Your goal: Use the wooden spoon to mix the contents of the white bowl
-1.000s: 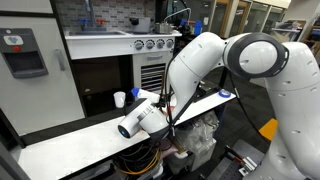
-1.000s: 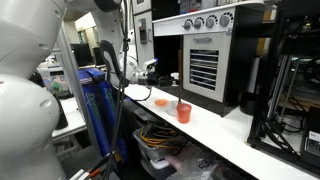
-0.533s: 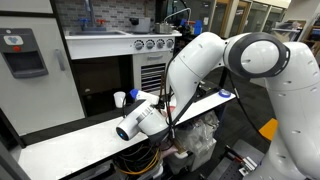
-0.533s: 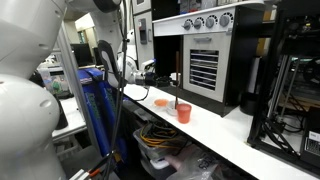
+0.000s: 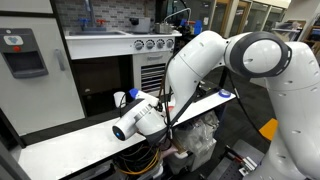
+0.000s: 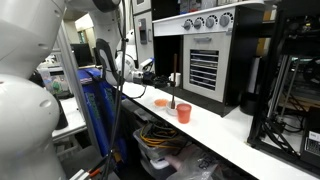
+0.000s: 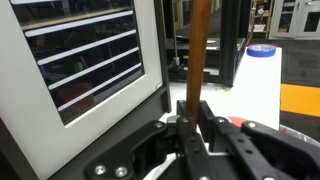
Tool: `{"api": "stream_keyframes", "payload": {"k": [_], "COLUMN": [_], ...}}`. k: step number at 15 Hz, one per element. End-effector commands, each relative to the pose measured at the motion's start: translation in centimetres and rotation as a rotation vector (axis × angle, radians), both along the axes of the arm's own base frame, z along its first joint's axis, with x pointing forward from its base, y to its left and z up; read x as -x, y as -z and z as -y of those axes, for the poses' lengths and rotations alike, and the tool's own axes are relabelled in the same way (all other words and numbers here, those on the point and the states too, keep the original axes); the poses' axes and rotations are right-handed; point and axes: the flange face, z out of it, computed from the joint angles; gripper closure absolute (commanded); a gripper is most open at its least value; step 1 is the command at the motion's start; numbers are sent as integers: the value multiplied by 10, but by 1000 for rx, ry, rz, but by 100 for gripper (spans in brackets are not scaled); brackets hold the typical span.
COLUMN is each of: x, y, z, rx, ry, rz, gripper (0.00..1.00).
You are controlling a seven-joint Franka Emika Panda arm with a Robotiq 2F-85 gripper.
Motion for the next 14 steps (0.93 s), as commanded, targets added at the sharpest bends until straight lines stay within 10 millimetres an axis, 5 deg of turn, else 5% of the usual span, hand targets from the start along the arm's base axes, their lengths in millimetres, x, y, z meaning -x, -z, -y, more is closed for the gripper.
{"api": "stream_keyframes", "payload": {"k": [1, 7, 14], "x": [-1, 2, 9], "y": [-3, 2, 21], "z": [-5, 8, 46], "rx": [-83, -40, 88], "ry": [-3, -13, -26], "rz": [10, 3, -27], "gripper": [97, 97, 97]}}
